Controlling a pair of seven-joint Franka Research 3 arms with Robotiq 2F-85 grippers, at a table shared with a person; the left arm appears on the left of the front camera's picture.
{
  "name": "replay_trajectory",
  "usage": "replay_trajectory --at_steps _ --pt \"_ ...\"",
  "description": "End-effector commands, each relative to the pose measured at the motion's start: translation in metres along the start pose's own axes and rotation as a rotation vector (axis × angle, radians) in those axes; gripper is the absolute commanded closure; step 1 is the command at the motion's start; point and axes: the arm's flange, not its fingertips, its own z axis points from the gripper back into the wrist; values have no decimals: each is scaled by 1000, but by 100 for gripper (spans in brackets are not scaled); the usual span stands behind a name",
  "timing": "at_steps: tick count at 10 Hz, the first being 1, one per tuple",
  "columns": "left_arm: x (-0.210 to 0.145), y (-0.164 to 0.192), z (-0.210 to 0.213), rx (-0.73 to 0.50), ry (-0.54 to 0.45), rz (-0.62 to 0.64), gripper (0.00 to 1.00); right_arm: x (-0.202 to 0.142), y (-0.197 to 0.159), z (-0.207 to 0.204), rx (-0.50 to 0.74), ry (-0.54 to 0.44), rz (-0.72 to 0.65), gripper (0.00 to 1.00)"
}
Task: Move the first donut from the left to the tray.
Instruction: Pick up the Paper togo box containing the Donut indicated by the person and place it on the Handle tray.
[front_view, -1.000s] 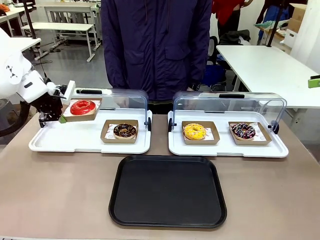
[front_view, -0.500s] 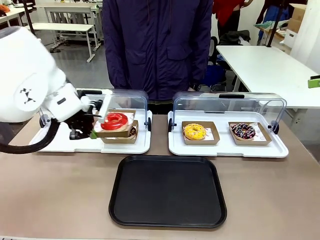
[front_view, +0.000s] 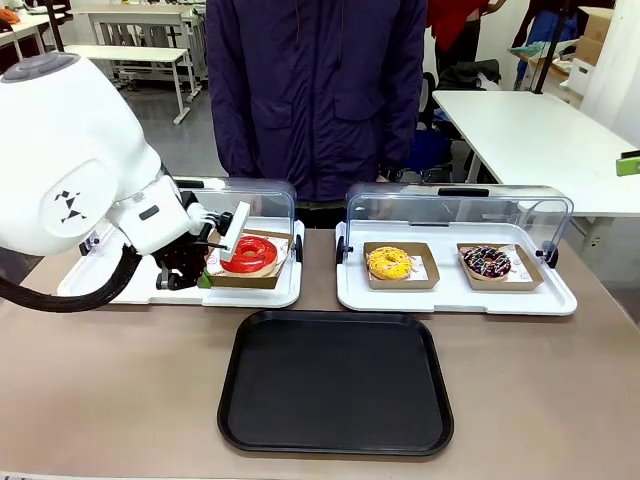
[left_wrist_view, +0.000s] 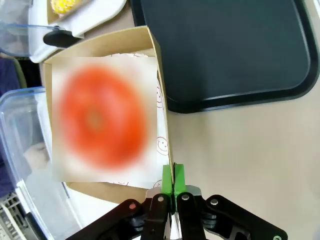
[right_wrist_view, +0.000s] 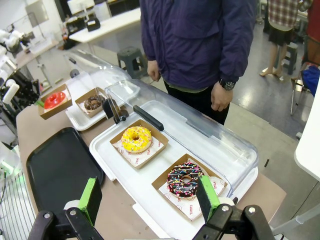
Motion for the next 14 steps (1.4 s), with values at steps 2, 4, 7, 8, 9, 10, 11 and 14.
replay_trajectory --at_steps 2,4,7,8,9,10,11,14 --pt "-3 3 2 18 -3 0 99 2 -1 -2 5 -26 9 0" --pt "27 -14 -7 31 -14 -17 99 2 -1 -2 5 -26 9 0" --pt "84 -53 -11 77 -21 43 99 2 -1 -2 5 -26 9 0" --pt "106 -65 -16 81 -16 52 99 2 -1 -2 5 -26 9 0" --pt "132 -77 -24 82 2 53 99 2 -1 -2 5 -26 9 0" --pt "150 -91 -26 74 4 53 99 2 -1 -2 5 -26 9 0" --pt "163 -104 -32 51 4 56 99 2 -1 -2 5 -26 9 0" --pt "175 -138 -43 35 21 60 99 2 -1 -2 5 -26 9 0"
